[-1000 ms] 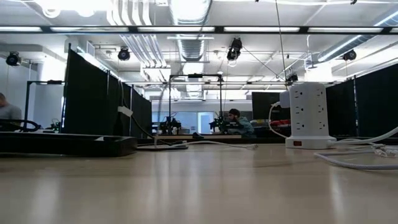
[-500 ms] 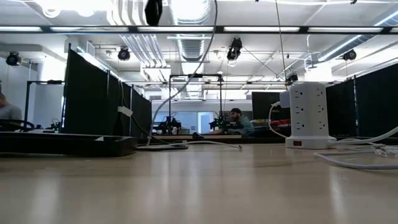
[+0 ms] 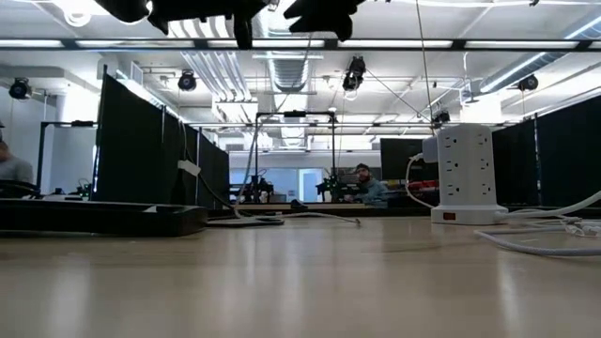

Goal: Insert USB
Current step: Insert the light blue charger cable into the black outlet extension

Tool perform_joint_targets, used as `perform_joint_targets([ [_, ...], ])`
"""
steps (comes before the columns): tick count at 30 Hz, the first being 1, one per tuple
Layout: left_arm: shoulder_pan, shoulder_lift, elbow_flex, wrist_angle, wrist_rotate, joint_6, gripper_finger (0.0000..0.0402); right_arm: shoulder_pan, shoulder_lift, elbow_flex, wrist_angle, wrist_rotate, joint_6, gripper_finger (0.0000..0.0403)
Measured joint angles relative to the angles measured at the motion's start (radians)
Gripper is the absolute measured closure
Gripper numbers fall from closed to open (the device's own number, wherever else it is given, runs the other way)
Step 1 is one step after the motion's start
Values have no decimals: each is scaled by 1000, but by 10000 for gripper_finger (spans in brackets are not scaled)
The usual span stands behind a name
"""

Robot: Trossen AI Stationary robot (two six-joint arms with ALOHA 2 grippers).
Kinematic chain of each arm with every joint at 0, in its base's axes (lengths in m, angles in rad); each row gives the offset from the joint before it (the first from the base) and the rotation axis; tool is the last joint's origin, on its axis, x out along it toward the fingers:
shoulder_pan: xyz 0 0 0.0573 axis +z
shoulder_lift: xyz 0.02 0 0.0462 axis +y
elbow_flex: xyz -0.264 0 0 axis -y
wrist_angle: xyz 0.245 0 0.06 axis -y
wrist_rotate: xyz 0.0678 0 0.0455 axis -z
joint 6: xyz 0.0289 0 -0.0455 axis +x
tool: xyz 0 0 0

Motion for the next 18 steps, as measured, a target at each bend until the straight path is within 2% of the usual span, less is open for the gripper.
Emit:
perform_joint_targets([
  [6, -1, 2, 3, 88, -1, -20, 401, -61, -18, 0, 104, -164, 81, 251],
  [11, -2, 3, 3, 97, -52, -28, 401, -92, -22, 0, 173, -267, 161, 259],
  [18, -2, 24, 3, 122, -89, -8, 401, -96, -8, 0, 226, -280, 218, 265],
])
